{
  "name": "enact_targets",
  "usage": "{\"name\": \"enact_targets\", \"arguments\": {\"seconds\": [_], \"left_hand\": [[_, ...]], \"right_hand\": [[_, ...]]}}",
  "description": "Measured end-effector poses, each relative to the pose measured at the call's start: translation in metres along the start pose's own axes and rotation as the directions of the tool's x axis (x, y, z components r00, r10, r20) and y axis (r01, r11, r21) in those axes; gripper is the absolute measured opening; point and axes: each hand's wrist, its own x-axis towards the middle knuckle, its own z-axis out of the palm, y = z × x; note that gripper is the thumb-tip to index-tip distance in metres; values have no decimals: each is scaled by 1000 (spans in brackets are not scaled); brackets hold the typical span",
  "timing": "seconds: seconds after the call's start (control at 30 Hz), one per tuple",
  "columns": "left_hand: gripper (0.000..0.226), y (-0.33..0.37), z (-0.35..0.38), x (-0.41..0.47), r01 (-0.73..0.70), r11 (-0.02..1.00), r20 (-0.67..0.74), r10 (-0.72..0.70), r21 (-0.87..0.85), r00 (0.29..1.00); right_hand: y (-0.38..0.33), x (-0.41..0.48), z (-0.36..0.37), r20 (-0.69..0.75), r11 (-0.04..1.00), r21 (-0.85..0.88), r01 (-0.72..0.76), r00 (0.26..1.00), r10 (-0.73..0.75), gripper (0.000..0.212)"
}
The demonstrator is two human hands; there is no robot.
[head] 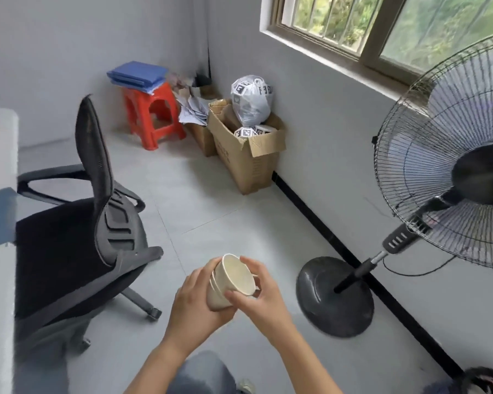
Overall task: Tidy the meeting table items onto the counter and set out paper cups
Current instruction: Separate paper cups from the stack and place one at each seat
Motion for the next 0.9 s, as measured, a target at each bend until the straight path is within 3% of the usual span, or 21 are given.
{"name": "enact_targets", "arguments": {"seconds": [0.1,0.23,0.5,0.7,0.8,0.9], "left_hand": [[71,-1,-5,17,72,997,-70,-71,11,995],[71,-5,-20,51,109,994,-184,-108,-5,977],[77,-15,-79,170,-13,998,-433,-14,-60,901],[80,-20,-157,247,-49,992,-619,109,114,777],[82,-29,-191,260,20,974,-696,147,226,703],[78,-40,-219,257,123,968,-761,92,221,642]], "right_hand": [[-4,31,2,70,1000,3,6,998,-6,51],[-17,80,12,156,999,-17,27,988,-24,58],[-85,213,47,258,975,-76,207,949,-181,62],[-149,305,100,349,920,-46,389,869,-350,54],[-167,333,132,448,908,15,419,809,-381,53],[-177,354,166,561,910,70,408,738,-374,56]]}}
